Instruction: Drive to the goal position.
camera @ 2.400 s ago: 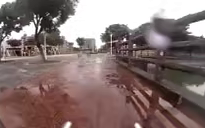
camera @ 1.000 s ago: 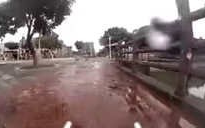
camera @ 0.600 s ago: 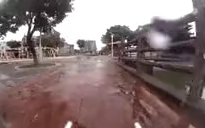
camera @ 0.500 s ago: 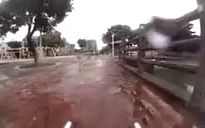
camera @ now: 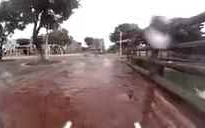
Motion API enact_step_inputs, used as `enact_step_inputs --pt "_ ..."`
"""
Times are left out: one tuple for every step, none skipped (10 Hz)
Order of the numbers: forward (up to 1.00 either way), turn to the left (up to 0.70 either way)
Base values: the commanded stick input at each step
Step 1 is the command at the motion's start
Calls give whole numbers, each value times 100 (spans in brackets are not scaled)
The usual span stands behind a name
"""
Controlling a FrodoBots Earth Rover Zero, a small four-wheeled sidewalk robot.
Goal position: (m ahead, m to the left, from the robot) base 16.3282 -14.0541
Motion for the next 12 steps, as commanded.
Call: enact_step_inputs --pt "50 0" --pt "50 0" --pt "50 0" --pt "50 0" --pt "50 0" --pt "50 0" --pt "50 6" --pt "50 32" --pt "50 50" --pt "50 32" --pt "50 0" --pt "50 0"
